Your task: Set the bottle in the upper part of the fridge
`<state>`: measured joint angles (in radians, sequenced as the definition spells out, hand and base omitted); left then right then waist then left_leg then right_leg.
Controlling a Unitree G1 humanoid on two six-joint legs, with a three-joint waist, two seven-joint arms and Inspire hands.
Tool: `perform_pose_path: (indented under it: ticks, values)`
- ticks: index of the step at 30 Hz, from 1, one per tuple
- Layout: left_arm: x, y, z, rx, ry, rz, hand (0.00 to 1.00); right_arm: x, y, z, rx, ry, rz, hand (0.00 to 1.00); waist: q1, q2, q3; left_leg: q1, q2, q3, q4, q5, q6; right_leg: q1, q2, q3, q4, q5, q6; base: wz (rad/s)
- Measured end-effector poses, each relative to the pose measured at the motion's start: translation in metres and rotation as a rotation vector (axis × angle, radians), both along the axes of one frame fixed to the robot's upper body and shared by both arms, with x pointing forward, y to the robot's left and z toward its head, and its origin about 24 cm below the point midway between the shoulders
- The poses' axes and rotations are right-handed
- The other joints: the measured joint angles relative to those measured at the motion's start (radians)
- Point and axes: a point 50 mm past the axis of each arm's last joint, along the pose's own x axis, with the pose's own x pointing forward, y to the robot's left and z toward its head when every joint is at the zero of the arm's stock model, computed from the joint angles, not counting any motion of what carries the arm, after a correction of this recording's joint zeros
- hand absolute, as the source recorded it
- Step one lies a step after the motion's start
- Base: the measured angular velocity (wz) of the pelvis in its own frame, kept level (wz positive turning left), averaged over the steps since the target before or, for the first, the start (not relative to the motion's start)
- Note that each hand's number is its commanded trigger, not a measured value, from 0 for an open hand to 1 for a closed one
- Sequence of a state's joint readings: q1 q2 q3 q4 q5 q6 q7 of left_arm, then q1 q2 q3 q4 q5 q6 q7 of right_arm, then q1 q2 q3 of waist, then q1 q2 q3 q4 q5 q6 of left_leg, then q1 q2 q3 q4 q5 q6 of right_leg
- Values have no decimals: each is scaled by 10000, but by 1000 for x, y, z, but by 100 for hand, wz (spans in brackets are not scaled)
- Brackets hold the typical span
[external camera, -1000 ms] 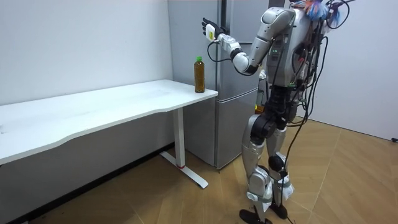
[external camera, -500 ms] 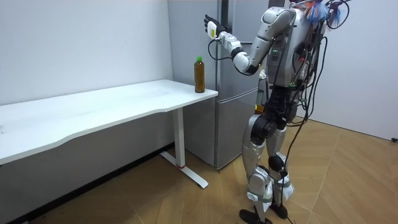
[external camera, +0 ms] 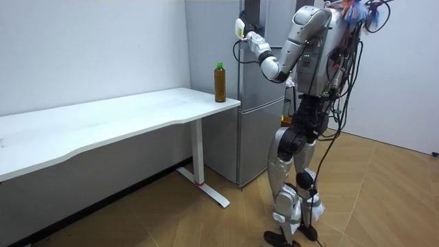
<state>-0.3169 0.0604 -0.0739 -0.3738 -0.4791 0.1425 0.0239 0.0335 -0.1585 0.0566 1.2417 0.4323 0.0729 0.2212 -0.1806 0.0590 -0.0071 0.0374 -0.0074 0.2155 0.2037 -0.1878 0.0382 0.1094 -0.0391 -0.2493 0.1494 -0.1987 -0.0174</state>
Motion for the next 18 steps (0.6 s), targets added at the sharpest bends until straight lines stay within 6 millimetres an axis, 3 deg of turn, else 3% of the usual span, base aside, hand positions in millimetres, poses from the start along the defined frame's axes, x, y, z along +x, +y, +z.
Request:
perform_pose_path:
  ticks: [5,10,18]
  values:
    - [-3,-10,-1,209,-107,-656,96,0,-1,0,-52,-47,-8,0,132,34,18,-83,-12,-13,1,28,48,-98,-17,13,14,16,41,1]
    - [-6,-15,1,282,-320,-938,80,-1,-1,0,-74,-33,14,0,243,57,36,-100,-35,-26,-25,26,61,-115,-37,7,18,21,57,0]
    - [-7,-17,2,301,-561,-1164,79,-1,-2,0,-103,-85,29,0,269,69,62,-128,-51,-28,-23,15,78,-120,-47,8,20,26,67,0]
